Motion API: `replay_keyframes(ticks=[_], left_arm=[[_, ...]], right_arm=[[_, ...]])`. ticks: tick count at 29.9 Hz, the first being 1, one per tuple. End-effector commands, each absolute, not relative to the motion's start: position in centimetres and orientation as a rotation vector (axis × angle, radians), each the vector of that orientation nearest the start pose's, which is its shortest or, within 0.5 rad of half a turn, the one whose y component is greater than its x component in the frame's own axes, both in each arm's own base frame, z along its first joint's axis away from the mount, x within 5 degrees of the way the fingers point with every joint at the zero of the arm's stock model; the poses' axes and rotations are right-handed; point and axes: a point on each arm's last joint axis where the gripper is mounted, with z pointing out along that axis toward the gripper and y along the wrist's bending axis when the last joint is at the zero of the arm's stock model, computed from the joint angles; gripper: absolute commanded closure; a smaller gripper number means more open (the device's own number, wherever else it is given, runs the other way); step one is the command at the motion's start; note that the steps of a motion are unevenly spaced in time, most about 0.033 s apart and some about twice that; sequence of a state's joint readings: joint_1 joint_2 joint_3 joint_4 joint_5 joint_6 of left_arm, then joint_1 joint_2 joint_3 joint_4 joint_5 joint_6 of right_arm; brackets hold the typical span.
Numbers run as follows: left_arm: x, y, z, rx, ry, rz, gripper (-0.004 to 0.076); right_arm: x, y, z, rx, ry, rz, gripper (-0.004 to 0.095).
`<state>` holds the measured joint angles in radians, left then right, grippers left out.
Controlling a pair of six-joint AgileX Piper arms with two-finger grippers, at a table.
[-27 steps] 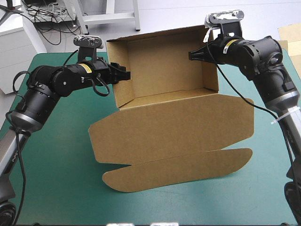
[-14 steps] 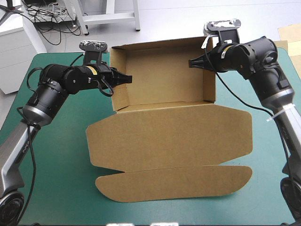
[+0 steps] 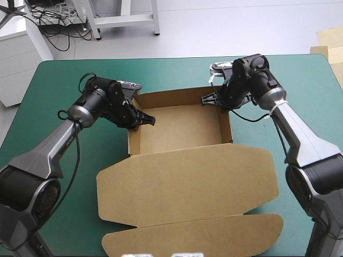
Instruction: Fold the box
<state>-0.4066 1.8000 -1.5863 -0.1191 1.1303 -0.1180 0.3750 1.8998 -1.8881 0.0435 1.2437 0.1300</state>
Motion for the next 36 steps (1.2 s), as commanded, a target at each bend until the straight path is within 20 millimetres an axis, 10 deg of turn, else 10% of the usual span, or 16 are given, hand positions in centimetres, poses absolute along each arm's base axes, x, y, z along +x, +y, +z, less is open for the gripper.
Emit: replay_keyframes(ticks=[1, 21, 25, 32, 36], left_arm=[[34.4, -16.8, 30.5, 0.493, 2.791, -0.318, 0.072], [34.8, -17.0, 29.3, 0.521, 2.822, -0.307, 0.0696], [34.7, -17.0, 29.4, 0.522, 2.829, -0.312, 0.0591], [34.5, -16.9, 29.5, 0.579, 2.828, -0.303, 0.0255], [34.4, -16.8, 29.8, 0.53, 2.834, -0.311, 0.0113]], right_arm=[[37.8, 16.3, 34.6, -0.392, 2.702, 0.311, 0.0923], [38.8, 17.0, 32.1, -0.432, 2.765, 0.33, 0.089], [38.8, 17.0, 32.1, -0.432, 2.765, 0.33, 0.0704], [38.6, 17.4, 32.2, -0.447, 2.763, 0.407, 0.0061], [38.5, 17.3, 32.5, -0.448, 2.756, 0.402, -0.0005]])
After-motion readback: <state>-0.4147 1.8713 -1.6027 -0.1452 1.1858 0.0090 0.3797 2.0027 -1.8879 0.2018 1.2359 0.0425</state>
